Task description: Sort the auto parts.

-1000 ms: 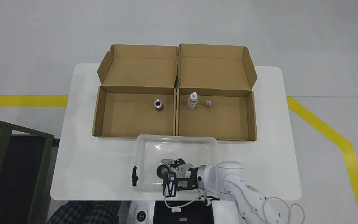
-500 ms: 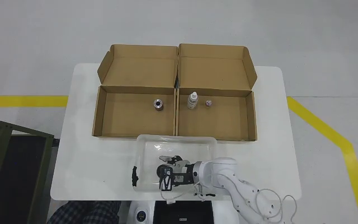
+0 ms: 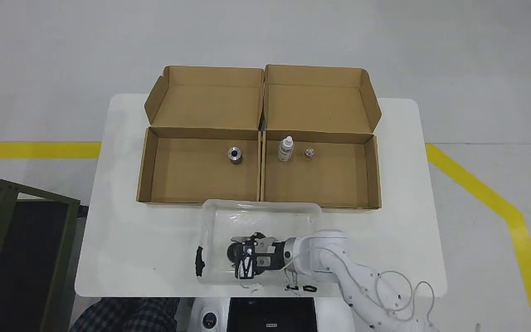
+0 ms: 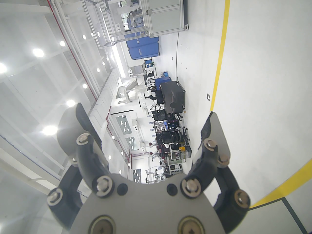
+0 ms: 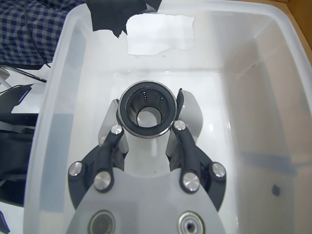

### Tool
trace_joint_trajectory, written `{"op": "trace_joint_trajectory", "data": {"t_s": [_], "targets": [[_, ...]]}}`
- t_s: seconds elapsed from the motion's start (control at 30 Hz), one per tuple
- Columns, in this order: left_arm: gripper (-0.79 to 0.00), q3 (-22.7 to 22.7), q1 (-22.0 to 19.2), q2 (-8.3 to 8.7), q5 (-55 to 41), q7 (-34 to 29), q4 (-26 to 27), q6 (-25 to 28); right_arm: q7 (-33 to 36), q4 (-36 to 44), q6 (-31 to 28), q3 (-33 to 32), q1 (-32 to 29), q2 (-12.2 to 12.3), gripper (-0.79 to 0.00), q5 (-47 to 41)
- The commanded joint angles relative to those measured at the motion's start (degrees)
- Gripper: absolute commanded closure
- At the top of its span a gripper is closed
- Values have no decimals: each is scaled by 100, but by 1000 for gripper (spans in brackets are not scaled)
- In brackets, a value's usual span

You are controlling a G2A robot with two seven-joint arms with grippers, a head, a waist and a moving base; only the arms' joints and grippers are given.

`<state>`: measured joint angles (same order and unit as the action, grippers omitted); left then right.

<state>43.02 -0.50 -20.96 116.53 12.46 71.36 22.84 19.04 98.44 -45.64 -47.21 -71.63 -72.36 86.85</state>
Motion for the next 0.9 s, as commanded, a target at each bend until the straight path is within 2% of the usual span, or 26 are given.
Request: {"op": "trace_joint_trajectory", "data": {"t_s": [0.0, 0.87], "targets": [[-785, 0, 0, 0, 0, 0, 0, 0, -24, 6, -4, -21, 17, 4, 0, -82], [-785, 0, 0, 0, 0, 0, 0, 0, -140, 1395, 12, -989, -36, 211, 0, -1475]]}}
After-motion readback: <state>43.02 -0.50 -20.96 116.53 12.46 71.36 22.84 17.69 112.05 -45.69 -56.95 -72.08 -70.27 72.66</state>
